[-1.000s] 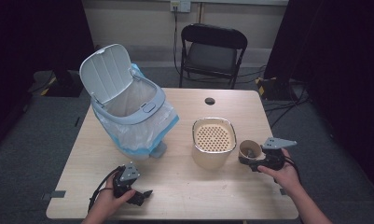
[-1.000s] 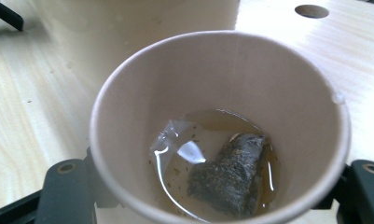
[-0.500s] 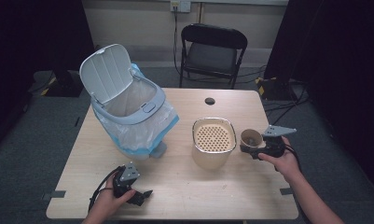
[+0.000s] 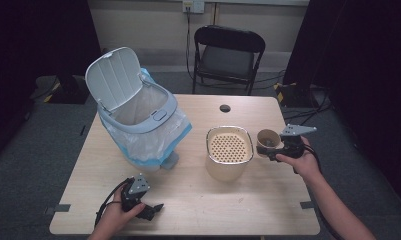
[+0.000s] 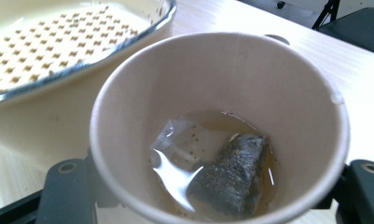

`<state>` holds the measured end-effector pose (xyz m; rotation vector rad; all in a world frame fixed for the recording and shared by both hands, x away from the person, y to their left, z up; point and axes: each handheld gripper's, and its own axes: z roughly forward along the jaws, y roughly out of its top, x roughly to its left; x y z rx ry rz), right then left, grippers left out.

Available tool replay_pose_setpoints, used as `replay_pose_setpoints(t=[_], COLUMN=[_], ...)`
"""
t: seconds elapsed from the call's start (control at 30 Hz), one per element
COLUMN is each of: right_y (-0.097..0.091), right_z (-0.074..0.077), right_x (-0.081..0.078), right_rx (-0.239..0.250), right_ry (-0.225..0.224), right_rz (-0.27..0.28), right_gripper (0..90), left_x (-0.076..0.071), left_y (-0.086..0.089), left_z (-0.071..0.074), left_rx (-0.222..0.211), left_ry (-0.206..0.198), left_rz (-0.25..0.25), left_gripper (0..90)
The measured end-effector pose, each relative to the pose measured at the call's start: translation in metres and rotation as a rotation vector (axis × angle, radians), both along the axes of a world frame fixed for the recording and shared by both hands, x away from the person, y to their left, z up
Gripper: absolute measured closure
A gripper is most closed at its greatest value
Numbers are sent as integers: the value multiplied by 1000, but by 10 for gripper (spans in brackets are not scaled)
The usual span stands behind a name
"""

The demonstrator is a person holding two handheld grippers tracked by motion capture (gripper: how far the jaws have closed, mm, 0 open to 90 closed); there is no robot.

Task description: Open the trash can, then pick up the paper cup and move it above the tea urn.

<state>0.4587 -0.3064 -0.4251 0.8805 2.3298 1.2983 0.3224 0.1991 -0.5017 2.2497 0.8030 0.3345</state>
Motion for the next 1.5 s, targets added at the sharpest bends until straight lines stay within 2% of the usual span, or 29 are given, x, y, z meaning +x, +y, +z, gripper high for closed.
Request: replay_pose_setpoints(t=[0.3, 0.4, 0.63, 0.9, 1.27, 1.3, 1.5], right_y=[9, 10, 15, 15, 21, 22, 28], right_z=[10, 12, 17, 21, 33, 34, 36], right_x=[16, 20, 31, 42, 60, 61, 72], right_rx=[-23, -12, -21, -8, -23, -22, -29], right_ry=[0, 1, 2, 1, -7, -8, -17], right_rz=[19, 22, 30, 20, 30, 33, 43], right_gripper=[270, 270, 270, 270, 270, 270, 270], left_x=[0, 0, 0, 1, 1, 0, 0], left_y=[0, 0, 0, 0, 0, -1, -1], left_z=[0, 0, 0, 0, 0, -1, -1], left_rx=[1, 1, 0, 4, -4, -35, -35], left_ry=[0, 0, 0, -5, -1, 1, 0], left_rz=[1, 0, 1, -2, -5, 13, 14], left_gripper=[0, 0, 0, 0, 0, 0, 0])
